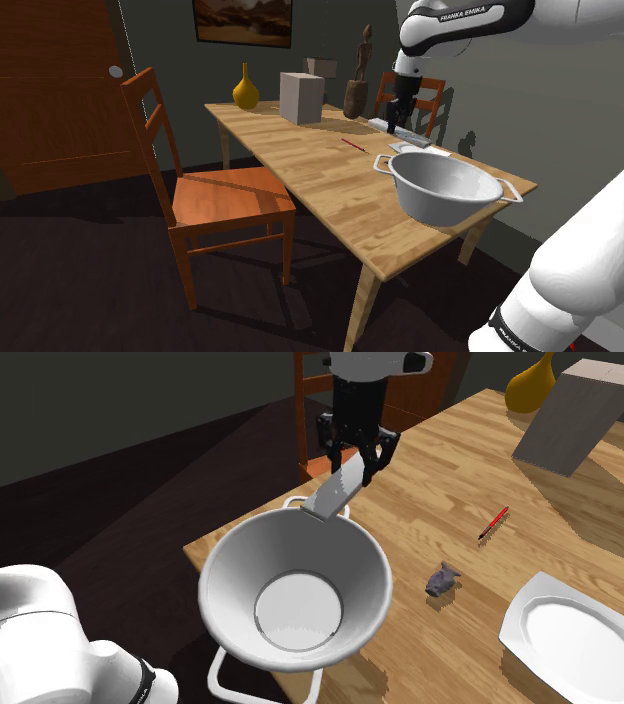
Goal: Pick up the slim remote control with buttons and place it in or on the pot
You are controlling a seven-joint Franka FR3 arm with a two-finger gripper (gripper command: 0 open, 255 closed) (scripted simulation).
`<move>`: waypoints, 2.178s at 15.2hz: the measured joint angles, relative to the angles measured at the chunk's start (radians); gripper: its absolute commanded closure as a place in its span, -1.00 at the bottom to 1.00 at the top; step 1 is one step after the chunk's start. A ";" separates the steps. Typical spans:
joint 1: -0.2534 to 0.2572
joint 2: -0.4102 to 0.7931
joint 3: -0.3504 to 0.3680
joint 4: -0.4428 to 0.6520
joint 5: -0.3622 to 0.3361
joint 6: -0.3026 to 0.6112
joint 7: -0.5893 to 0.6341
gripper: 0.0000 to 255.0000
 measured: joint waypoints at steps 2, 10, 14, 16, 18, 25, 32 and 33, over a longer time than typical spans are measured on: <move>-0.010 -0.071 -0.009 -0.080 -0.011 0.010 -0.015 1.00; -0.056 -0.368 -0.042 -0.331 -0.066 -0.031 -0.068 1.00; -0.077 -0.466 -0.058 -0.418 -0.090 -0.041 -0.090 1.00; -0.078 -0.474 -0.059 -0.448 -0.092 -0.018 -0.089 1.00; -0.079 -0.477 -0.061 -0.472 -0.094 0.002 -0.088 1.00; -0.084 -0.473 -0.072 -0.566 -0.104 0.100 -0.087 1.00; -0.084 -0.470 -0.075 -0.596 -0.106 0.133 -0.085 1.00; -0.084 -0.470 -0.075 -0.596 -0.106 0.133 -0.085 1.00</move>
